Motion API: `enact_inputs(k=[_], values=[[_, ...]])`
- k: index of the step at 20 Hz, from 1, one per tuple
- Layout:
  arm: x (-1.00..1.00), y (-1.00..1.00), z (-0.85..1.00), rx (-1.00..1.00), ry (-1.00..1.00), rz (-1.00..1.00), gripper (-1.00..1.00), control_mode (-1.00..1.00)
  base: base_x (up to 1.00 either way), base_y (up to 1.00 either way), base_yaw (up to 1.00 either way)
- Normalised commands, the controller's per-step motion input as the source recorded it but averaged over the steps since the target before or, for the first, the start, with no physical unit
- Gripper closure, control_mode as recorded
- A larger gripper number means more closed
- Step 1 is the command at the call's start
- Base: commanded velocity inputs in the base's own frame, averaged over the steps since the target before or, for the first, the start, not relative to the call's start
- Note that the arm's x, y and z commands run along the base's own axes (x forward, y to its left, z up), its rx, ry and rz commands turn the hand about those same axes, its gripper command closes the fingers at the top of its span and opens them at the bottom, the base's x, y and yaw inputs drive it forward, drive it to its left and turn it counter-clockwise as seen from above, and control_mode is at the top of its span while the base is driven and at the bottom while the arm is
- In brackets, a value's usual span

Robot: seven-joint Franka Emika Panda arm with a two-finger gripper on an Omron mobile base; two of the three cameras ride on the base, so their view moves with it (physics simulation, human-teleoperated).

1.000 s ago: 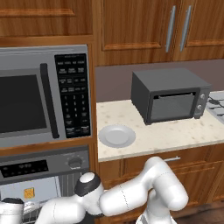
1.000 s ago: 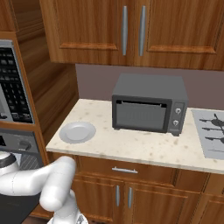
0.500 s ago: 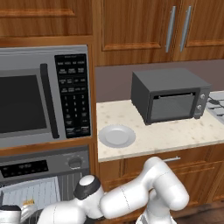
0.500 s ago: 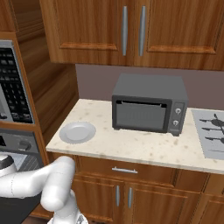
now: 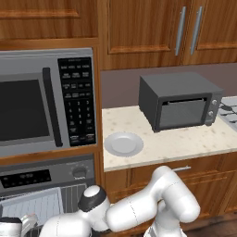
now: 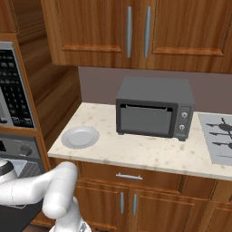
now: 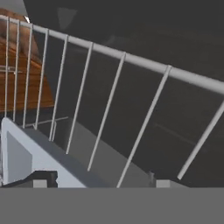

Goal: Take the baked cake out of the oven and place it on the plate for cooling. Then close the oven door.

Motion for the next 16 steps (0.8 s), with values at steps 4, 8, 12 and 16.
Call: enact_inputs(k=[4,8,12,16], values=[[-0.56,0.36,-0.75,-0.33,0.07,0.00,-1.00,-1.00,0.00,0.00,0.00],[-0.64,0.38,-0.74,-0.32,0.03,0.00,-1.00,-1.00,0.00,0.00,0.00],[-0.66,0.38,-0.72,-0.30,0.01,0.00,-1.00,-1.00,0.00,0.00,0.00],[-0.34,0.26,-0.32,-0.09,-0.03,-0.04,-1.00,-1.00,0.00,0.00,0.00]])
